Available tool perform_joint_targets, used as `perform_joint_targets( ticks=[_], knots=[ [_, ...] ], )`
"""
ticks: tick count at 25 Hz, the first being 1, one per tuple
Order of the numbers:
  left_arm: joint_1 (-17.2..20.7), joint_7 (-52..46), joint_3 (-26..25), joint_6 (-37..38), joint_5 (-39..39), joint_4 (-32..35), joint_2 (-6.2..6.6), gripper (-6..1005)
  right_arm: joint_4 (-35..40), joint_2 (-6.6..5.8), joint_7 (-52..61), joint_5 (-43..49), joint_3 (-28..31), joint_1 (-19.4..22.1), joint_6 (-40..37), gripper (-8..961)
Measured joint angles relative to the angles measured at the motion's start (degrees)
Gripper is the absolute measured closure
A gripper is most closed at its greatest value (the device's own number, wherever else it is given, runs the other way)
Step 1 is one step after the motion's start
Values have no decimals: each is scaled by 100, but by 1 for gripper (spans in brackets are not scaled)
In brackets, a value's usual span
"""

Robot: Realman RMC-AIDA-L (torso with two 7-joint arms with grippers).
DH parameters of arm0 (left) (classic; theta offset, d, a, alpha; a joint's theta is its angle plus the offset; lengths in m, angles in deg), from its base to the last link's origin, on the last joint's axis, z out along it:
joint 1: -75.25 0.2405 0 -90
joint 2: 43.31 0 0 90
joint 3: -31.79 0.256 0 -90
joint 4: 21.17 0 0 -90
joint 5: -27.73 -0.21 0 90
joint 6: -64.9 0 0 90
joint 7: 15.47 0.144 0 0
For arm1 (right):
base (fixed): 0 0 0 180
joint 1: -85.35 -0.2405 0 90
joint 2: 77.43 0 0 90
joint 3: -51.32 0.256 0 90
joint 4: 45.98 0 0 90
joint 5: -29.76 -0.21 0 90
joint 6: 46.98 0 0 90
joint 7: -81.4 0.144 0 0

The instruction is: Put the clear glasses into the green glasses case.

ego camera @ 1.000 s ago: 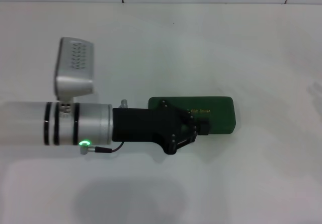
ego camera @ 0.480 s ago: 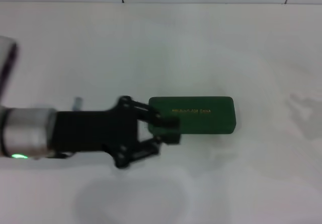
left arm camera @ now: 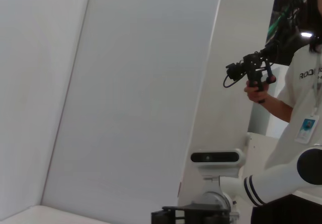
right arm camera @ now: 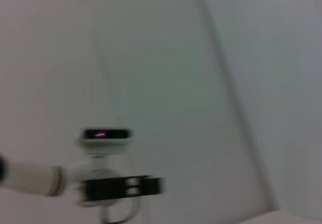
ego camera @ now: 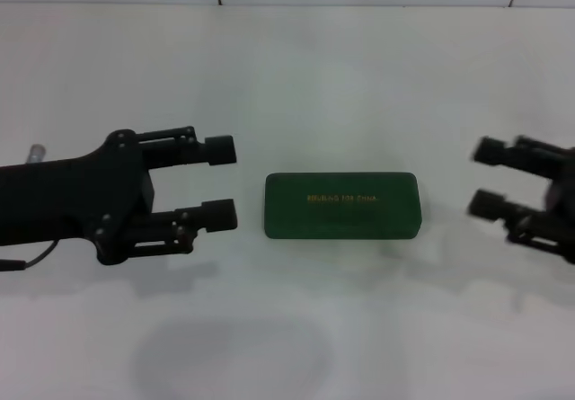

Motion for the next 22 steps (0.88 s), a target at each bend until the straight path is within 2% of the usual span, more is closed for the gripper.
perform_joint_targets(
  ticks=[5, 7, 16, 22],
  knots=[
    [60, 14, -8, 9, 26, 2, 68, 375, 6, 2, 135, -155, -427, -285, -30, 309],
    [70, 14, -10, 8, 26, 3, 80, 146, -7, 3, 151, -157, -490, -365, -38, 273],
    [62, 3, -145, -21, -3, 9, 112, 105, -42, 11, 165, -202, -771, -581, -11, 68],
    [70, 20, -148, -27, -24, 9, 122, 105, -60, 12, 168, -241, -914, -684, 9, 69]
  ],
)
